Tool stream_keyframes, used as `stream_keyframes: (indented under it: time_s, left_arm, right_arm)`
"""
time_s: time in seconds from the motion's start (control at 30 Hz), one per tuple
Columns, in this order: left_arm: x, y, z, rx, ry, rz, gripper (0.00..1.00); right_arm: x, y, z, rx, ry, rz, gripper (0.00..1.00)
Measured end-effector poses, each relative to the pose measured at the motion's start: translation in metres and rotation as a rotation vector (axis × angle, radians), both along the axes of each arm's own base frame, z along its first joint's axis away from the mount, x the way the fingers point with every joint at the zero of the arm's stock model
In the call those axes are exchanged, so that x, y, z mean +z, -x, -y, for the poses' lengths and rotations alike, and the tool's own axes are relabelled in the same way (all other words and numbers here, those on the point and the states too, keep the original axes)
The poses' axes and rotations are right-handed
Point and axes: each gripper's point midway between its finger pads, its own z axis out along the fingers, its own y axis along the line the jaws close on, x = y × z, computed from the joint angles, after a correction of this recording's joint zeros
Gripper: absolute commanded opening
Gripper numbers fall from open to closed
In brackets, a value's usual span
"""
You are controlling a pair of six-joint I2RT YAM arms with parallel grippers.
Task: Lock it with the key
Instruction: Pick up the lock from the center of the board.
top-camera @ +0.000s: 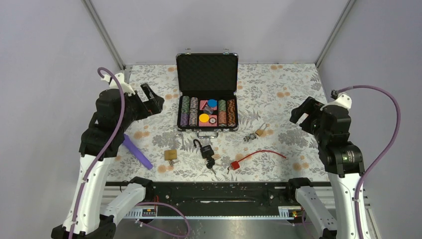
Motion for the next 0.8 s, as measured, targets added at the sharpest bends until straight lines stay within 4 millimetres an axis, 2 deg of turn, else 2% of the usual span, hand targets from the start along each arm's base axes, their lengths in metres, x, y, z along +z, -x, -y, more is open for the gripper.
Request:
stream_keyframes:
  time_s: [0.07,0.13,0.23,0.33,0.5,0.67,0.8]
  left_arm:
    - [-0.005,0.001,0.002,-0.006,0.008,-0.012,0.99]
    - [-0.009,0.002,0.003,-0.011,0.012,-0.020,0.99]
    - [-0.015,0.004,0.010,-0.055,0.019,-0.020,0.99]
    - [-0.024,0.009,0.026,-0.158,0.042,0.004,0.99]
    - [-0.057,0.014,0.054,-0.317,0.102,-0.002,0.99]
    - [-0.088,0.013,0.081,-0.415,0.163,-0.023,0.99]
    - [-0.106,0.018,0.099,-0.468,0.179,-0.041,0.99]
  right_arm:
    - [-0.005,0.000,0.000,-0.004,0.000,-0.020,0.87]
    - [-0.010,-0.002,0.000,-0.004,-0.002,-0.040,0.78]
    - [-0.028,-0.006,-0.003,-0.002,-0.015,-0.098,0.76]
    - [-0.049,-0.007,-0.006,-0.004,-0.040,-0.158,0.73]
    - [-0.102,-0.003,-0.016,-0.027,-0.119,-0.283,0.72]
    - [-0.156,0.016,-0.031,-0.055,-0.182,-0.417,0.73]
    - [-0.186,0.028,-0.045,-0.060,-0.178,-0.499,0.79]
